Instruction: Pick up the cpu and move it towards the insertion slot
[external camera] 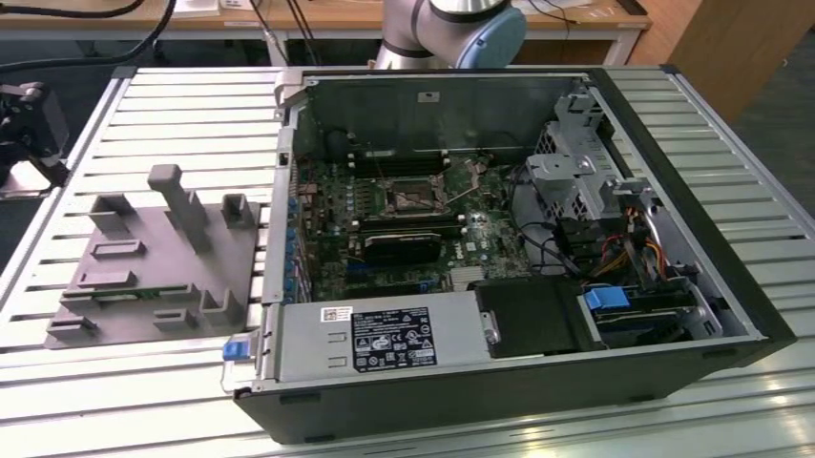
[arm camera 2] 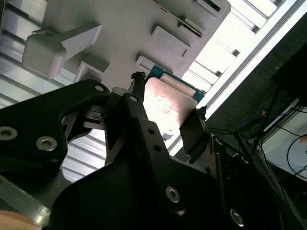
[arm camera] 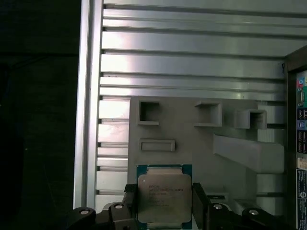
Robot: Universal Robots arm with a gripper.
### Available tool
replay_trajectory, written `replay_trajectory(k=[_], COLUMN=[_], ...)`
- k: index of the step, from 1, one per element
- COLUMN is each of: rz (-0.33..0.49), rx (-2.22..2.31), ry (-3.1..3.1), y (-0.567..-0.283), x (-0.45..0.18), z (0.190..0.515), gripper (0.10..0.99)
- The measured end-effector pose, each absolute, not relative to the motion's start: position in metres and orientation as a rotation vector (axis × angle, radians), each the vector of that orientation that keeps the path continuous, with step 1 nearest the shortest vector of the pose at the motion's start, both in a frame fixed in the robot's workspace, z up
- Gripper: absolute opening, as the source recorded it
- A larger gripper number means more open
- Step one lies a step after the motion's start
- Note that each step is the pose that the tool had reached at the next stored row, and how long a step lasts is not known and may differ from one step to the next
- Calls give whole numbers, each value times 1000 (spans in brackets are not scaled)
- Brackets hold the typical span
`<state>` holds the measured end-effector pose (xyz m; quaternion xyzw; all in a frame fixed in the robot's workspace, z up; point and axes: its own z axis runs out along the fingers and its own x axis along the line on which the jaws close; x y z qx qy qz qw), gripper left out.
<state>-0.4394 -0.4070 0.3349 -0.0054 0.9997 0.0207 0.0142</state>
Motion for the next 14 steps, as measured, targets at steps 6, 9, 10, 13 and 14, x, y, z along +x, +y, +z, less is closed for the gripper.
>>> replay_trajectory(k=[6, 9, 10, 13, 14], rz=[65, 65, 65, 65, 65], rx=[-17, -17, -17, -17, -17], ry=[3112, 3112, 3112, 3112, 3112], y=[-407, -407, -407, -407, -407], x=[-439, -439, -439, -439, -439], z=[352, 359, 362, 370, 373], gripper=[541, 541, 541, 541, 541])
